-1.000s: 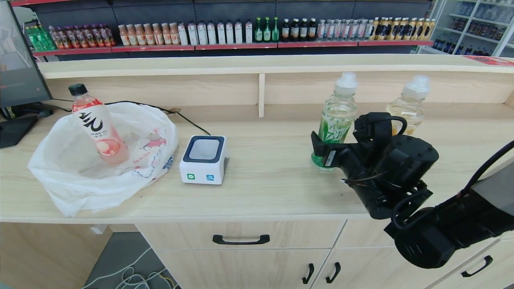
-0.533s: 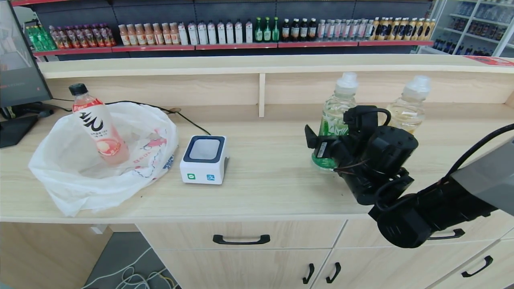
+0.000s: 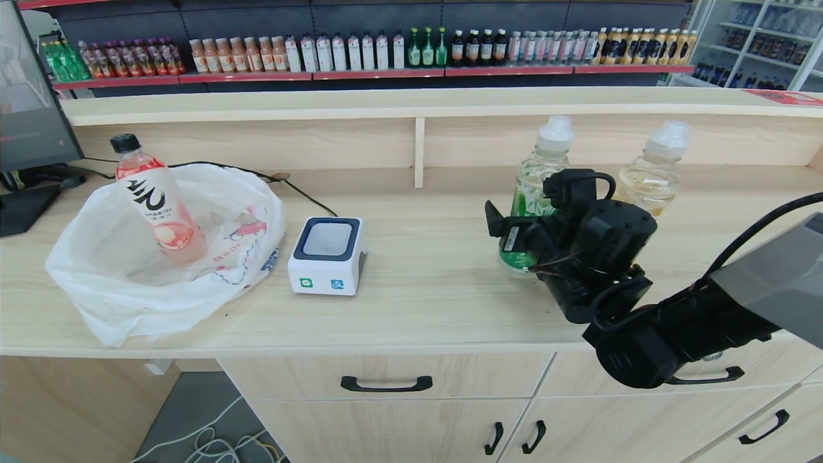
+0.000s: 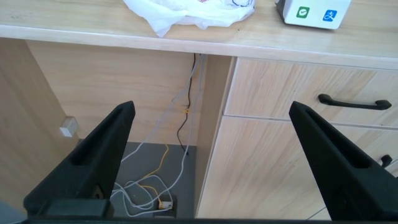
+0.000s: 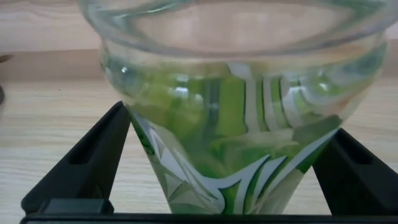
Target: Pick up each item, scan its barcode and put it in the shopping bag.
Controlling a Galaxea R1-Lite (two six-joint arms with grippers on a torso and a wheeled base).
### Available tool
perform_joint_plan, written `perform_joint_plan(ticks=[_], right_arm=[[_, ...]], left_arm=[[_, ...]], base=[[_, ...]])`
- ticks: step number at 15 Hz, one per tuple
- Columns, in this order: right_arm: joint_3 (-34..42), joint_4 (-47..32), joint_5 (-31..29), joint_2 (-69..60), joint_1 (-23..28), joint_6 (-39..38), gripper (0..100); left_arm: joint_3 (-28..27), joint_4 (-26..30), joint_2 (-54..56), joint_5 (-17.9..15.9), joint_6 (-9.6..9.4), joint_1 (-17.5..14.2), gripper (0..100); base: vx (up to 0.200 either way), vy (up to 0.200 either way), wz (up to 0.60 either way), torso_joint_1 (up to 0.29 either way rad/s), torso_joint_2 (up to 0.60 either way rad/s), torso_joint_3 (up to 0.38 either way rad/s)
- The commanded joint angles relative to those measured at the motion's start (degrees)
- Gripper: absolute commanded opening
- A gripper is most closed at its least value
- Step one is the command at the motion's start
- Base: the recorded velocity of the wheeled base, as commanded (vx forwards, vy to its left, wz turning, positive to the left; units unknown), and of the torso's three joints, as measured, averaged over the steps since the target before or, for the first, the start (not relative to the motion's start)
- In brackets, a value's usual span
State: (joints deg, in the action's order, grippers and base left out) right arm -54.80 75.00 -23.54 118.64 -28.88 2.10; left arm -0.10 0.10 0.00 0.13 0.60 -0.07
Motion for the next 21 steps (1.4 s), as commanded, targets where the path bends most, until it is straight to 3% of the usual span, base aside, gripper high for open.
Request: perform_joint_plan(ticks=[1,5,6,21], right_arm=[[0.0,0.1,0.0,0.2,0.1,0.0,100],[-0.1,0.1,0.0,0.5,0.5,0.0,100],[-0.1,0.1,0.0,0.5,0.5,-0.2,0],[0.1,0.5,0.1,-1.9,0.2,-0.3,0]], left_arm=[[0.0,0.0,0.0,0.0,0.02,0.0,100],[0.0,0.0,0.0,0.0,0.02,0.0,100],[0.0,0.0,0.0,0.0,0.02,0.0,100],[0.1,0.0,0.0,0.0,0.19,0.0,100]], base=[[0.000,0.000,0.00,0.000,0.00,0.000],[0.000,0.000,0.00,0.000,0.00,0.000],[0.000,0.000,0.00,0.000,0.00,0.000],[0.000,0.000,0.00,0.000,0.00,0.000]])
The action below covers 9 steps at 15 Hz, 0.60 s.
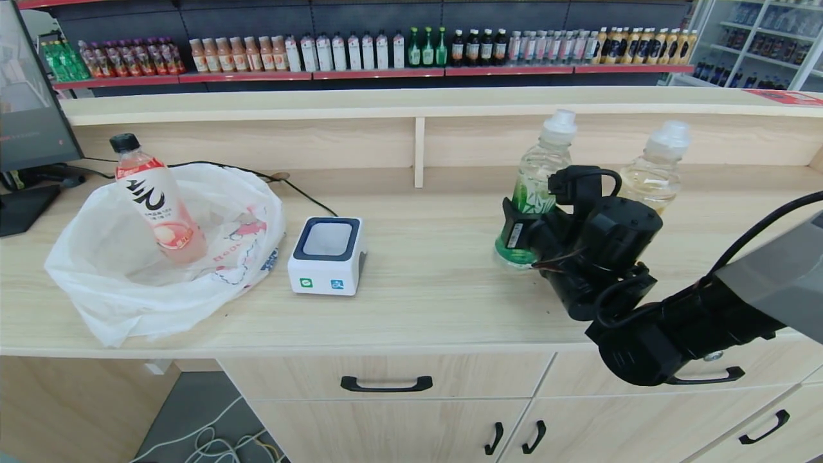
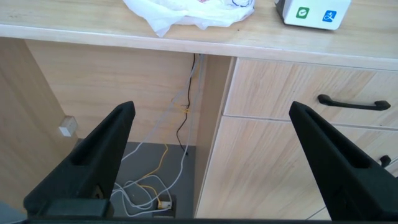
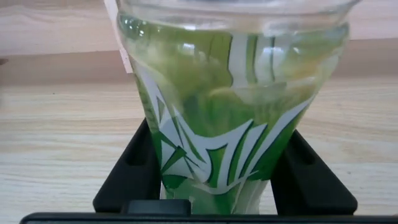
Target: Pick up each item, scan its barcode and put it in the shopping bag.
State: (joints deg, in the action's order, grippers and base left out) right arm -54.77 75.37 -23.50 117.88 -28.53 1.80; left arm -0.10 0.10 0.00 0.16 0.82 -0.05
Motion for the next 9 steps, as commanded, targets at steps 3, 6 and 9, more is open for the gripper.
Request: perform_joint_plan(ticks=[3,6,9], right_arm=[[0.6,0.1,2.1,-3.5,-0.5,0.0,0],[3.7,0.0,5.1,-7.1,-1.1,0.1,0],[7.9,0.2,6.5,-9.2,-1.0,0.0,0]], left_arm=[[0.0,0.0,0.0,0.0,-0.03,0.0,100],[0.0,0.0,0.0,0.0,-0.03,0.0,100],[0.0,0.0,0.0,0.0,-0.11,0.0,100]], base=[[0.000,0.000,0.00,0.000,0.00,0.000],[0.000,0.000,0.00,0.000,0.00,0.000],[0.000,0.000,0.00,0.000,0.00,0.000]])
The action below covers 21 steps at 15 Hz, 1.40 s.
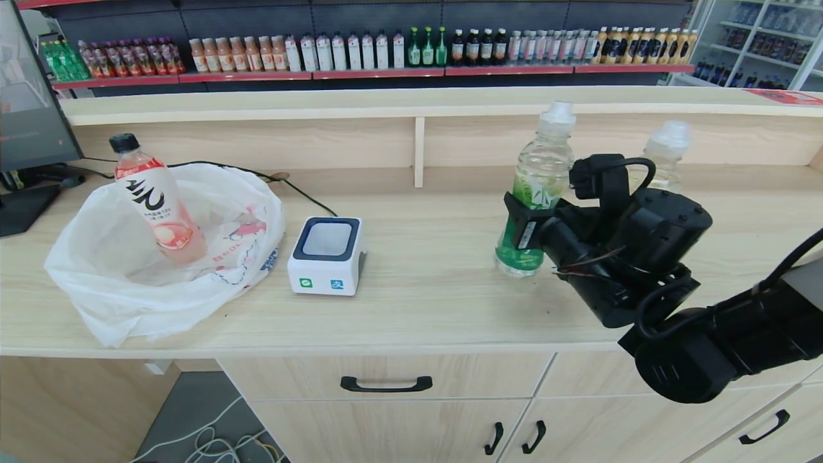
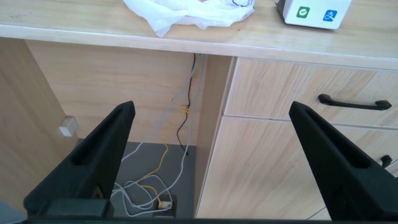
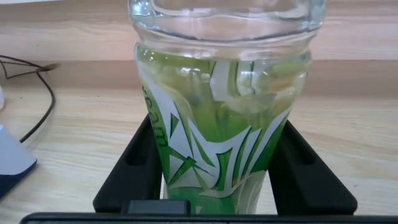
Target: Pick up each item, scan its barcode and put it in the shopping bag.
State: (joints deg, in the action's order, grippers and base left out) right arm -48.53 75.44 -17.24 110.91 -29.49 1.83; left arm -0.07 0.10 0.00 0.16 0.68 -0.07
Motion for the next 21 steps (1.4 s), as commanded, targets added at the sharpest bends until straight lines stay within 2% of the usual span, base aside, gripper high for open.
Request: perform_joint_plan(ticks=[1,4,8,10,14,19,21], right_arm=[[1.9,0.2,0.7,-2.5,0.0,0.0,0],[2.6,1.4,7.5,-4.3,-0.1,0.0,0],[9.1,2.0,18.6,-10.1,0.0,-0.4,0],[13.2,4.5,23.3,-12.6,-0.5,-3.9,0],[16.1,13.2,37.6,-14.4,-0.4,-6.9,0],[18.2,14.6,39.4,-16.9,-1.2,-14.3,0],[21.8,14.6,39.4,-21.8,-3.0,-21.5,0]], left_arm=[[0.0,0.0,0.0,0.0,0.02,0.0,100],[0.0,0.0,0.0,0.0,0.11,0.0,100],[0.0,0.0,0.0,0.0,0.02,0.0,100],[0.0,0.0,0.0,0.0,0.02,0.0,100],[0.0,0.0,0.0,0.0,0.02,0.0,100],[0.0,0.0,0.0,0.0,-0.24,0.0,100],[0.0,0.1,0.0,0.0,-0.68,0.0,100]], base=[[0.000,0.000,0.00,0.000,0.00,0.000],[0.000,0.000,0.00,0.000,0.00,0.000],[0.000,0.000,0.00,0.000,0.00,0.000],[0.000,0.000,0.00,0.000,0.00,0.000],[0.000,0.000,0.00,0.000,0.00,0.000],[0.000,0.000,0.00,0.000,0.00,0.000],[0.000,0.000,0.00,0.000,0.00,0.000]])
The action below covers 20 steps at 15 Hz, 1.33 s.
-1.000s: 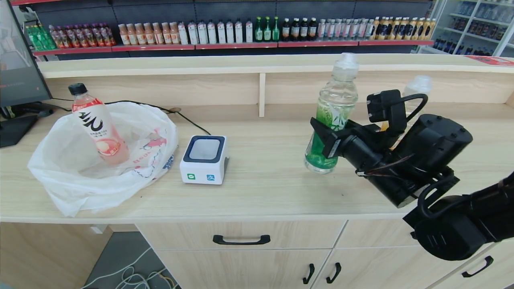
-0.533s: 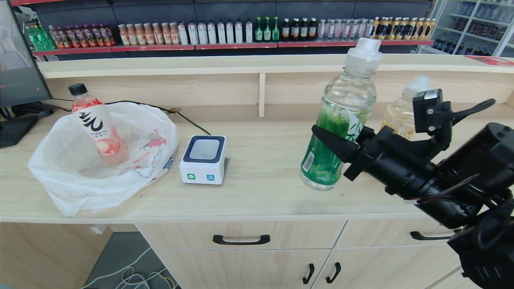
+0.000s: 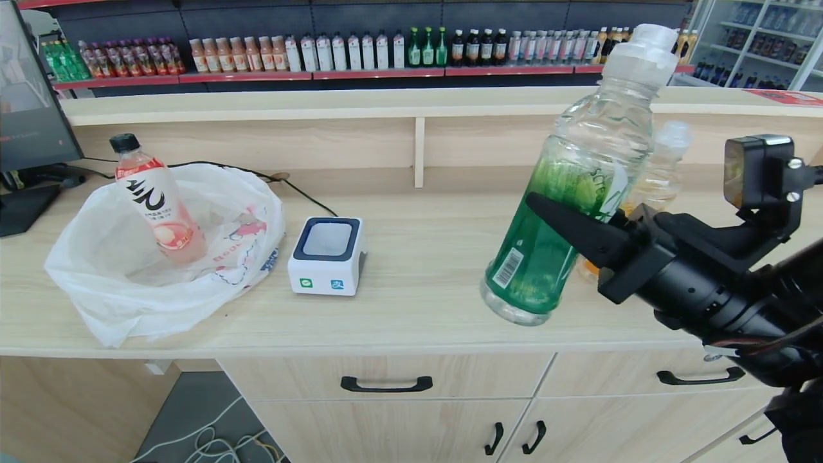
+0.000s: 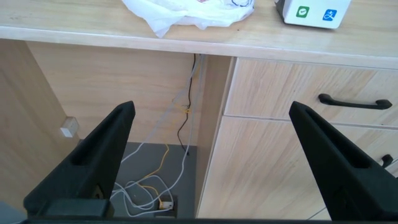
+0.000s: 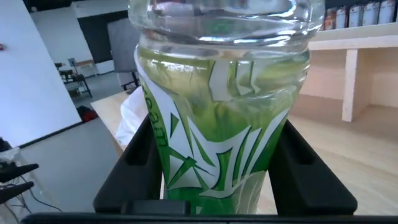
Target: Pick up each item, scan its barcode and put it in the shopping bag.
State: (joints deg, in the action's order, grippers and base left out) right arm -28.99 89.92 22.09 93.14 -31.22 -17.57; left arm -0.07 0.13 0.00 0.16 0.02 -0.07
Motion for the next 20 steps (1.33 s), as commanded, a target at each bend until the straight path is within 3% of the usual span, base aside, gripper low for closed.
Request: perform_joint_plan(ticks=[1,2,4,7,11,20], right_arm=[[3.6,0.1,0.1,-6.2,-3.0,-4.7,0],[6.2,0.1,0.1,-8.5,-5.6,-7.8,0],[8.2,0.1,0.1,-9.4,-6.2,-10.5,0],[7.4,0.1,0.1,-9.5,-6.2,-17.9,0],[4.3,0.1,0.1,-9.7,-6.4,-28.0,0],[3.7,0.1,0.1,-9.9,-8.9,-28.2,0]], left_arm=[[0.0,0.0,0.0,0.0,-0.20,0.0,100],[0.0,0.0,0.0,0.0,-0.38,0.0,100],[0.0,0.0,0.0,0.0,-0.20,0.0,100],[0.0,0.1,0.0,-0.1,-2.57,0.0,100],[0.0,0.1,0.0,-0.1,-1.96,0.0,100],[0.0,0.1,0.0,0.0,-1.87,0.0,100]], base=[[0.000,0.000,0.00,0.000,0.00,0.000],[0.000,0.000,0.00,0.000,0.00,0.000],[0.000,0.000,0.00,0.000,0.00,0.000],[0.000,0.000,0.00,0.000,0.00,0.000],[0.000,0.000,0.00,0.000,0.00,0.000],[0.000,0.000,0.00,0.000,0.00,0.000]])
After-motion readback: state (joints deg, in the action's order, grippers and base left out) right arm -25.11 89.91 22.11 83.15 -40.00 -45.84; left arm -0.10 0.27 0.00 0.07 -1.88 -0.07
